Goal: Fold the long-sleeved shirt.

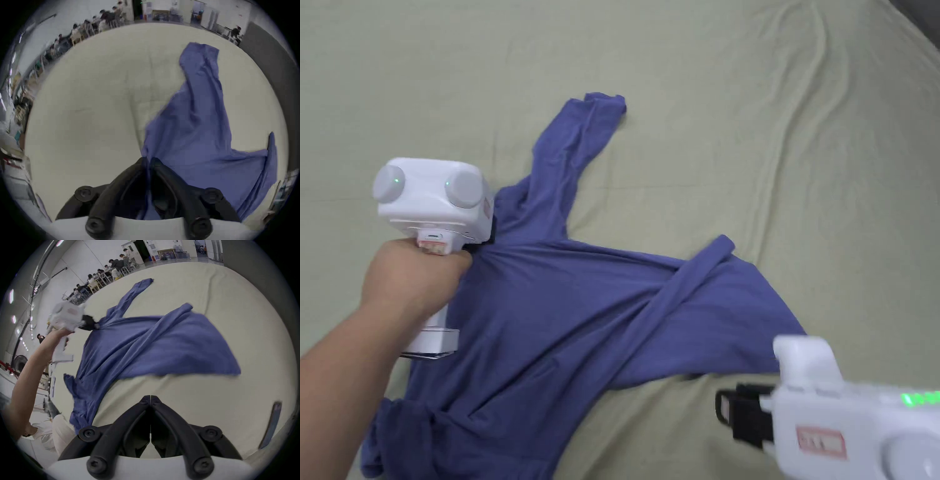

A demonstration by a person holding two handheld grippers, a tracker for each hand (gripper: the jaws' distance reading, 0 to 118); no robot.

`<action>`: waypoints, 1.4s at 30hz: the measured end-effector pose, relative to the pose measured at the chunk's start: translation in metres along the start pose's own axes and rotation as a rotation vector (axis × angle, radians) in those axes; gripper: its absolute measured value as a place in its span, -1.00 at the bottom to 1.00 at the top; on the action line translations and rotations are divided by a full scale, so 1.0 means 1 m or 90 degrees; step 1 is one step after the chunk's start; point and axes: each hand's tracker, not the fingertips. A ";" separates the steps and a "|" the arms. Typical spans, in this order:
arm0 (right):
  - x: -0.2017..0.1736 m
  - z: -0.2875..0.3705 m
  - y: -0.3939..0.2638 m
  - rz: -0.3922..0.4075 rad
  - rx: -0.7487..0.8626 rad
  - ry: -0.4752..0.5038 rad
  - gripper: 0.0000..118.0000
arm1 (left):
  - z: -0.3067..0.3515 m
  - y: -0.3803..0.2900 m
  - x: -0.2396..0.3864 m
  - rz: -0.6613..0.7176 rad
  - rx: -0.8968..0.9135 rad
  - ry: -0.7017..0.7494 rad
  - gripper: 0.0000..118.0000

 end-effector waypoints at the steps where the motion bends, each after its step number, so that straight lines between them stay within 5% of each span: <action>1: 0.002 -0.005 0.020 0.002 0.006 0.002 -0.96 | 0.005 0.000 -0.007 -0.008 0.006 -0.006 -0.97; 3: 0.011 -0.015 0.065 -0.017 0.013 0.009 -0.96 | 0.011 -0.003 -0.018 0.074 0.002 -0.135 -0.97; 5: 0.020 -0.032 0.113 -0.042 0.006 0.001 -0.79 | 0.016 -0.003 -0.018 0.094 0.022 -0.133 -0.97; 7: 0.028 -0.054 0.155 -0.056 -0.010 -0.002 0.77 | 0.025 -0.001 -0.020 0.086 0.041 -0.119 -0.97; 8: 0.030 -0.070 0.174 -0.058 -0.038 -0.029 1.00 | 0.029 0.001 -0.022 0.086 0.041 -0.121 -0.97; 11: 0.043 -0.115 0.206 -0.151 -0.081 -0.045 0.97 | 0.029 0.004 -0.023 0.090 0.043 -0.131 -0.97; 15: 0.049 -0.153 0.218 -0.176 -0.116 -0.122 0.83 | 0.024 0.005 -0.027 0.095 0.041 -0.124 -0.97; 16: 0.047 -0.154 0.213 -0.172 -0.113 -0.148 0.49 | 0.023 0.005 -0.028 0.101 0.040 -0.125 -0.97; 17: 0.045 -0.158 0.211 -0.156 -0.128 -0.170 -0.09 | 0.024 0.001 -0.029 0.106 0.039 -0.126 -0.97; 18: 0.043 -0.158 0.208 -0.118 -0.135 -0.202 -0.13 | 0.023 0.001 -0.030 0.108 0.038 -0.128 -0.97; 19: 0.041 -0.152 0.206 -0.116 -0.103 -0.153 -0.24 | 0.022 0.001 -0.030 0.112 0.037 -0.127 -0.97; 20: 0.041 -0.139 0.204 -0.098 -0.103 -0.170 -0.72 | 0.022 0.001 -0.031 0.114 0.037 -0.127 -0.97; 21: 0.040 -0.131 0.200 -0.080 -0.093 -0.180 -0.86 | 0.025 -0.002 -0.031 0.116 0.037 -0.127 -0.96; 23: 0.047 -0.102 0.193 -0.112 -0.046 -0.123 -0.86 | 0.031 -0.003 -0.034 0.121 0.041 -0.130 -0.97; 30: 0.063 0.028 0.178 -0.070 0.062 -0.055 -0.87 | 0.086 -0.004 -0.058 0.199 0.110 -0.186 -0.97; 42: 0.075 0.270 0.268 0.002 0.305 -0.160 -0.88 | 0.294 0.091 -0.126 0.291 0.345 -0.265 -0.97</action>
